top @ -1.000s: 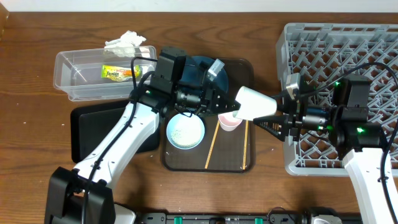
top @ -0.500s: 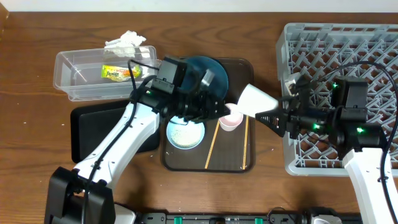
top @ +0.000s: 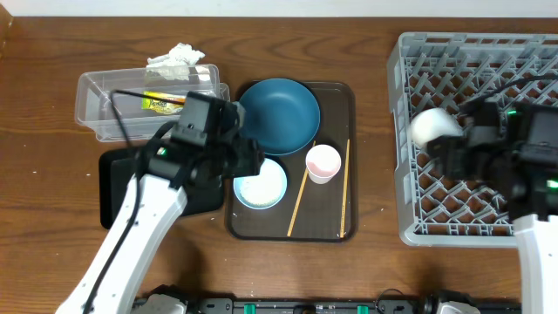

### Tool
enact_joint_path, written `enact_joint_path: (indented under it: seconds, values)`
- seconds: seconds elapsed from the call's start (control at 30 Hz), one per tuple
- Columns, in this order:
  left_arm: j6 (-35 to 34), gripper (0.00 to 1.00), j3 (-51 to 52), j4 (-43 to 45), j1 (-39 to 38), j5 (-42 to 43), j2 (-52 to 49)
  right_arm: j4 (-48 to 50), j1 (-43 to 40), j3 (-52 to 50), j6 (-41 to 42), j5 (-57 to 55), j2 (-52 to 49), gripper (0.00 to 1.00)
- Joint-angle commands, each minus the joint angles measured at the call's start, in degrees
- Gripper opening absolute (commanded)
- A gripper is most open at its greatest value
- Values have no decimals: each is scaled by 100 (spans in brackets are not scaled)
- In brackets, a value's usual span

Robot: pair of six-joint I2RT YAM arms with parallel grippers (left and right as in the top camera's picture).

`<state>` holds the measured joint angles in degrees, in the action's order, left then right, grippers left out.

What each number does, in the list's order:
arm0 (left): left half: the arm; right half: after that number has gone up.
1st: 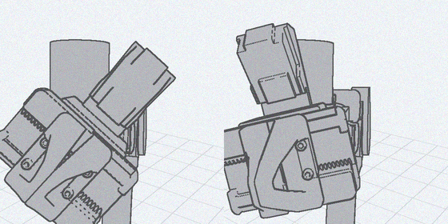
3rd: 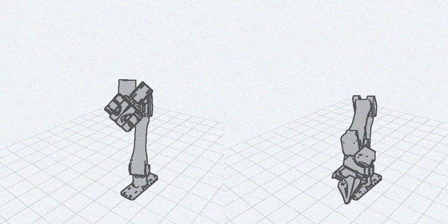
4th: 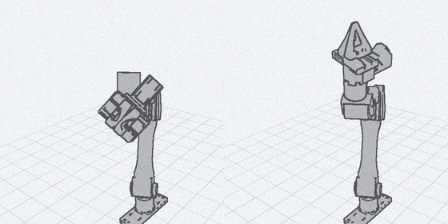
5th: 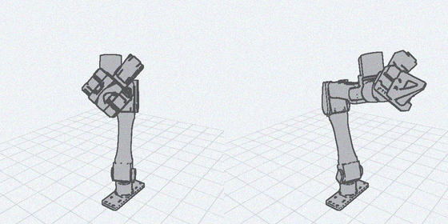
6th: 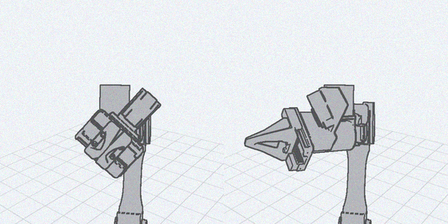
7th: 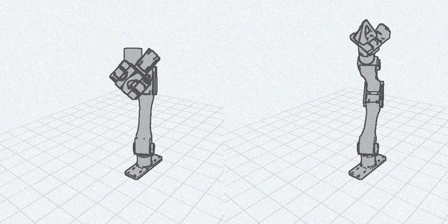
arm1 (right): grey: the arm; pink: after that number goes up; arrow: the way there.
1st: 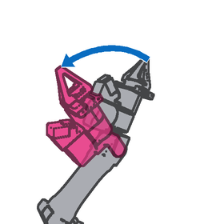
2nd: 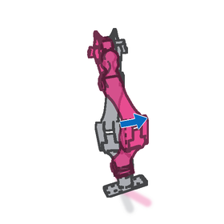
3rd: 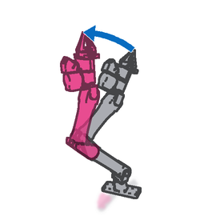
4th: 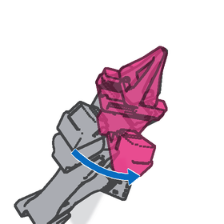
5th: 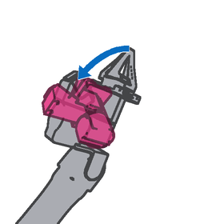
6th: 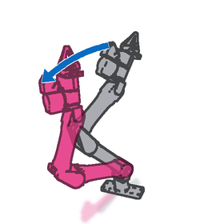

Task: Sort waste into correct bins and load items into the dishwasher rack
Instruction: 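Carry the white cup with the right gripper into the dishwasher rack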

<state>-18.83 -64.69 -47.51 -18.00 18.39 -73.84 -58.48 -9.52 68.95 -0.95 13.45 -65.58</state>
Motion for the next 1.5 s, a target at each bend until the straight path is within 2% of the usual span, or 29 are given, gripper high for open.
enact_joint_path:
  seconds: [0.0,0.03,0.47,0.83,0.93,0.97,1.03,1.07,1.1,1.23,1.33,1.43,1.47]
  values:
    - [168,62,-4,-105,20,-658,216,-120,-505,442,286,-1145,-109,3]
    - [168,62,-4,-116,20,-654,249,-142,-669,531,284,-1213,-179,1]
    - [170,62,-4,-280,20,-649,273,-216,-2914,1467,813,-1368,-1510,1]
    - [170,63,-4,-282,20,-649,273,-256,-3703,1467,931,-1368,-2730,2]
    - [170,63,-4,-282,20,-649,273,-221,-3770,1464,933,-1362,-2938,18]
    - [168,62,-4,-282,20,-651,273,-223,-3777,1464,962,-1314,-3008,34]
    - [170,63,-4,-280,20,-649,273,-229,-3777,1464,973,-1204,-3117,57]
    - [168,63,-4,-280,20,-649,273,-229,-3777,1462,973,-1117,-3174,85]
    - [168,63,-4,-280,20,-649,273,-227,-3777,1462,973,-1029,-3206,99]
    - [168,63,-4,-278,20,-649,273,-219,-3777,1462,970,-496,-3254,99]
    - [168,70,-4,-275,20,-649,273,-254,-3777,1462,966,85,-3246,99]
    - [168,71,-4,-227,20,-647,273,-376,-3768,1464,704,754,-3233,80]
    - [168,71,-4,-184,20,-647,273,-422,-3762,1464,702,929,-3217,76]
